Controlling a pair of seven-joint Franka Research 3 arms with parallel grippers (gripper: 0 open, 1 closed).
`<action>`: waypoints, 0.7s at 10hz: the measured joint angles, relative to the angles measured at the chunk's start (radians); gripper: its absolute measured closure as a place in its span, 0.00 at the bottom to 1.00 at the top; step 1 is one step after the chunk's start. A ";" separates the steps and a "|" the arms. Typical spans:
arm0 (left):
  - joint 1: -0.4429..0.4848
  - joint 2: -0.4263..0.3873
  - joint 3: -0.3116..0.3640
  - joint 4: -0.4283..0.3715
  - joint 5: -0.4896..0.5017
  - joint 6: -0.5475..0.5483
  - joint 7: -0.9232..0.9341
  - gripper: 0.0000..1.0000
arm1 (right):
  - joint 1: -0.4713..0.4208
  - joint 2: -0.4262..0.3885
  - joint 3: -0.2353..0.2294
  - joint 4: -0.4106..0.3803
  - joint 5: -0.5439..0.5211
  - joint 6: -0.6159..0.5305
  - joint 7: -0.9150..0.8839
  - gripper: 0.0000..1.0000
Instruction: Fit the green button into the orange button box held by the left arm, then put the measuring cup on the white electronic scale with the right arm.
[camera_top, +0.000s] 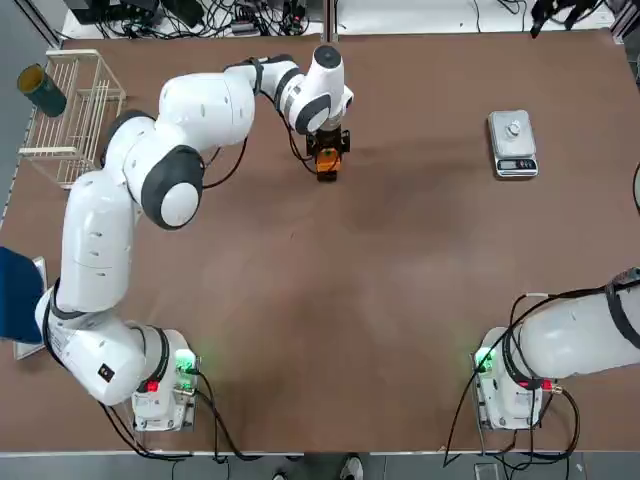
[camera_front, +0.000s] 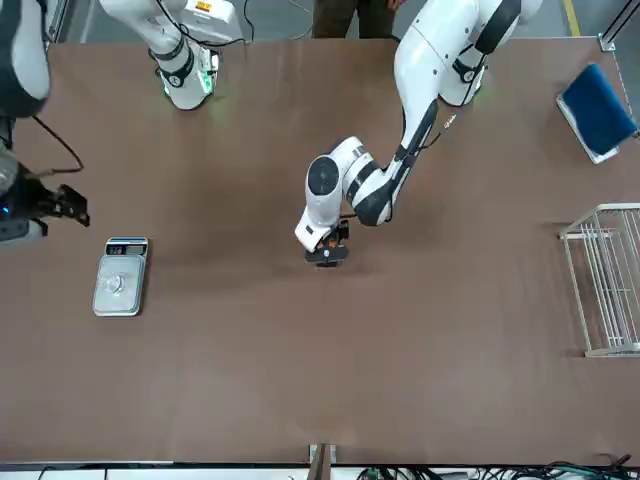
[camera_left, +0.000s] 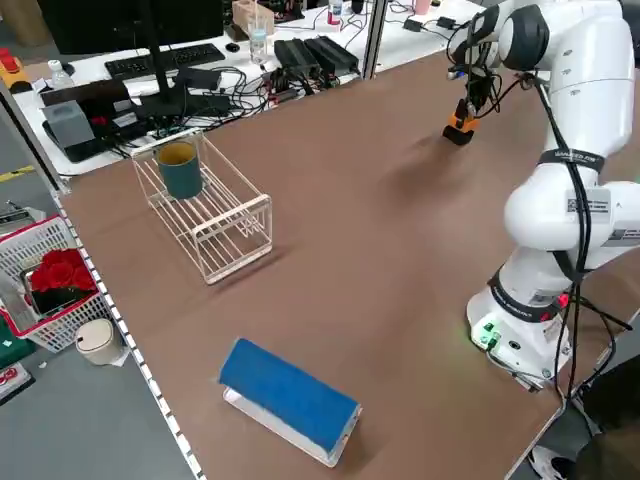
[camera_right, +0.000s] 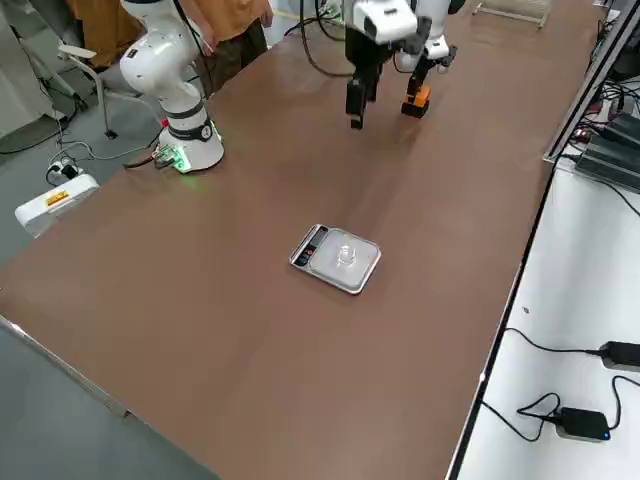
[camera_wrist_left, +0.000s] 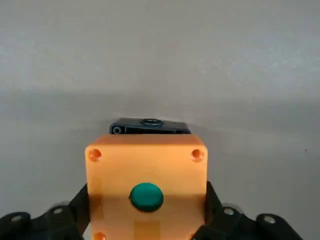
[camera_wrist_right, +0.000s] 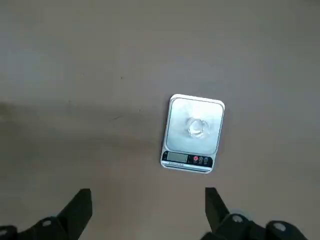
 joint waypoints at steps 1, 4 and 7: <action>0.000 0.000 0.000 0.000 0.000 0.000 0.000 0.14 | -0.005 -0.001 0.015 0.039 0.000 -0.051 0.021 0.00; 0.000 0.000 0.000 0.000 0.000 0.000 0.000 0.14 | -0.033 0.000 0.035 0.082 0.000 -0.082 0.042 0.00; 0.001 0.000 0.001 0.000 0.000 0.000 0.000 0.12 | -0.055 0.003 0.046 0.082 0.007 -0.075 0.081 0.00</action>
